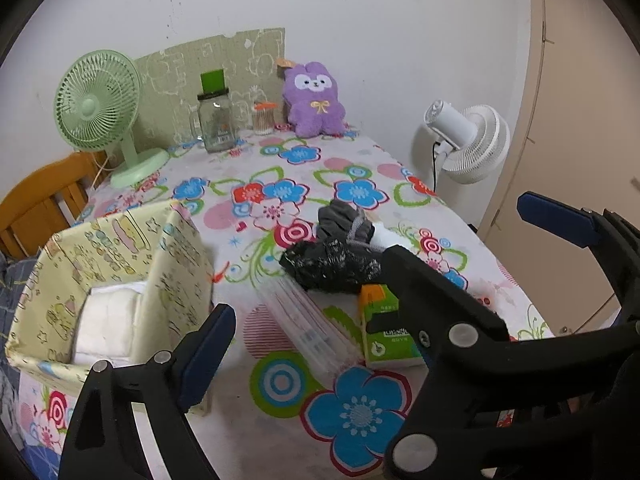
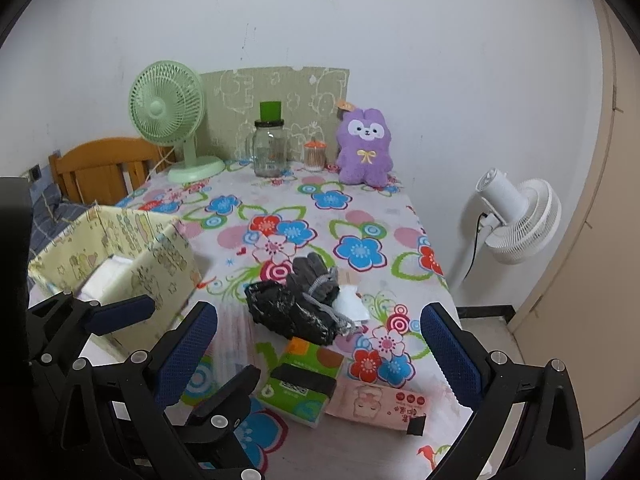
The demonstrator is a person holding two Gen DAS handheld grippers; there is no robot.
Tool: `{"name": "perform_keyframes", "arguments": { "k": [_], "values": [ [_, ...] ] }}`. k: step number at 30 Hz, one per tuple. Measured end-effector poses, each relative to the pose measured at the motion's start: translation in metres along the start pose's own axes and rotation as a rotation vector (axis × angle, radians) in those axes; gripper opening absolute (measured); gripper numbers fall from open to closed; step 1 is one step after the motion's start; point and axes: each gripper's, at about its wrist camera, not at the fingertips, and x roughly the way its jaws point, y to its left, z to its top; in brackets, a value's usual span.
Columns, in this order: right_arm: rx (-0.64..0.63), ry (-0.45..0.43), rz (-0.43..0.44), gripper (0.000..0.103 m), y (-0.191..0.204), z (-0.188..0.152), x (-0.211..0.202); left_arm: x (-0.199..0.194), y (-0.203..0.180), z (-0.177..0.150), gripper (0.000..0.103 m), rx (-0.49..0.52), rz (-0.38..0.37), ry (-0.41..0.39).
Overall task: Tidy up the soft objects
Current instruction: 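Grasp the clear bag of straws with left gripper while right gripper approaches the green tissue pack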
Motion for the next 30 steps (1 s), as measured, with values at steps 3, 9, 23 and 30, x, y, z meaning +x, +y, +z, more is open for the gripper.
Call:
{"name": "perform_keyframes", "arguments": {
  "k": [3, 9, 23, 30],
  "values": [
    [0.001, 0.003, -0.003, 0.103, -0.002, -0.007, 0.005, 0.005, -0.003, -0.006, 0.091, -0.006, 0.002, -0.003],
    [0.028, 0.051, 0.002, 0.103, -0.009, -0.021, 0.021, 0.023, -0.006, -0.015, 0.091, -0.013, -0.023, 0.04],
    [0.119, 0.133, 0.011, 0.098, -0.025, -0.041, 0.049, 0.053, 0.0, -0.025, 0.074, -0.07, -0.062, 0.119],
    [0.148, 0.15, 0.023, 0.097, -0.026, -0.04, 0.058, 0.058, 0.004, -0.021, 0.069, -0.09, -0.049, 0.122]
  ]
}}
